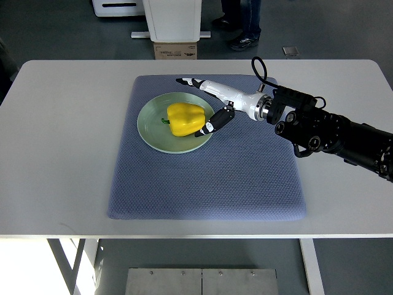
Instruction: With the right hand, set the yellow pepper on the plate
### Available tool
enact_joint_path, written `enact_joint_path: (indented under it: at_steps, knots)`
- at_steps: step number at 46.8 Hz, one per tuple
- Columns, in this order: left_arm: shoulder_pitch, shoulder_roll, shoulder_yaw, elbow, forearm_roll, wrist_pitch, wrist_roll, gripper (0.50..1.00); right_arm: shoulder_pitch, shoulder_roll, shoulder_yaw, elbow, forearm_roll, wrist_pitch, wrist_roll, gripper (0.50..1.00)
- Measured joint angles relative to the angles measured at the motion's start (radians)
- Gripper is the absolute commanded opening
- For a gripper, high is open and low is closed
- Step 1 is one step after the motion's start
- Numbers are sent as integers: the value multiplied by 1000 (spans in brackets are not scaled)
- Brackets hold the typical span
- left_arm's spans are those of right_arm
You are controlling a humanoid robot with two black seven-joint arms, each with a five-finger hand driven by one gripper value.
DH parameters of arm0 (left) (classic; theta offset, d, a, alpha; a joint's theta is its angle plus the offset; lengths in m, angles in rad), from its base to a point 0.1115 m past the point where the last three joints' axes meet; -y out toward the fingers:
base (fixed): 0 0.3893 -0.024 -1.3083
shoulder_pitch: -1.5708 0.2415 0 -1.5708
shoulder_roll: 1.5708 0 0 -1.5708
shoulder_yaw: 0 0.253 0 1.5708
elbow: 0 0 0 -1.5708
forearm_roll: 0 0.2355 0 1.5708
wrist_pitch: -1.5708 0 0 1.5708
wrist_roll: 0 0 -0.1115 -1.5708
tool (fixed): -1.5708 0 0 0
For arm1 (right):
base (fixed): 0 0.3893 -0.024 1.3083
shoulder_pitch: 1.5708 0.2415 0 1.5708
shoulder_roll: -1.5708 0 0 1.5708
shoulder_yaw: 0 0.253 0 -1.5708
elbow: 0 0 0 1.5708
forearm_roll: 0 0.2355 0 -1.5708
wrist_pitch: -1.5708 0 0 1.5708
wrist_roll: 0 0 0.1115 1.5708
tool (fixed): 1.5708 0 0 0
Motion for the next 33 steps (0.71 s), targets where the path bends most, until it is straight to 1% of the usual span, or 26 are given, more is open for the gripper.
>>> enact_joint_path:
  at_steps: [9,15,24,30,33]
  knots:
    - [1,0,0,0,0,0,0,1000,3,0,58,-10,0,-1,0,1000]
    - [0,0,0,0,0,0,0,1000,-26,0,178,-36,1,-1,0,1000]
    - [0,0,0,0,0,0,0,1000,-64,0,351,-39,3,-1,0,1000]
    - [0,0,0,0,0,0,0,1000,-88,-4,381,-37,3,-4,0,1000]
    - [1,0,0,0,0,0,0,1000,-105,-28,383,-34,4,-21,0,1000]
